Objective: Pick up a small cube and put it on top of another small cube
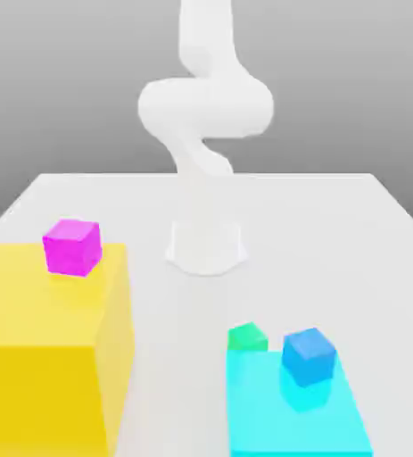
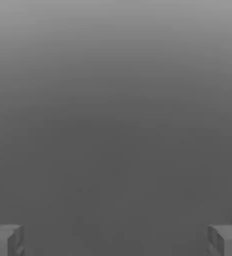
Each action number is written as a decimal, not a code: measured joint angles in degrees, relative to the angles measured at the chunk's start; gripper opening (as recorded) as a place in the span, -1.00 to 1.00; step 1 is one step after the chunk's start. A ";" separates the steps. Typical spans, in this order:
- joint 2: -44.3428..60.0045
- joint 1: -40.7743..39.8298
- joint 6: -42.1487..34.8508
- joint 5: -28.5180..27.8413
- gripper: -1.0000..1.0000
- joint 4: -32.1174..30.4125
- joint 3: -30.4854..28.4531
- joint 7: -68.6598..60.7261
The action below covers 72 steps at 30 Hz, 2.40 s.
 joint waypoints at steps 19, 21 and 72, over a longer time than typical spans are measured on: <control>40.25 10.37 33.76 0.63 0.00 -33.94 1.10 -14.67; 45.36 10.26 37.87 0.49 0.00 -33.84 1.16 -14.88; 44.63 -23.75 -10.75 0.75 1.00 13.73 -11.30 5.32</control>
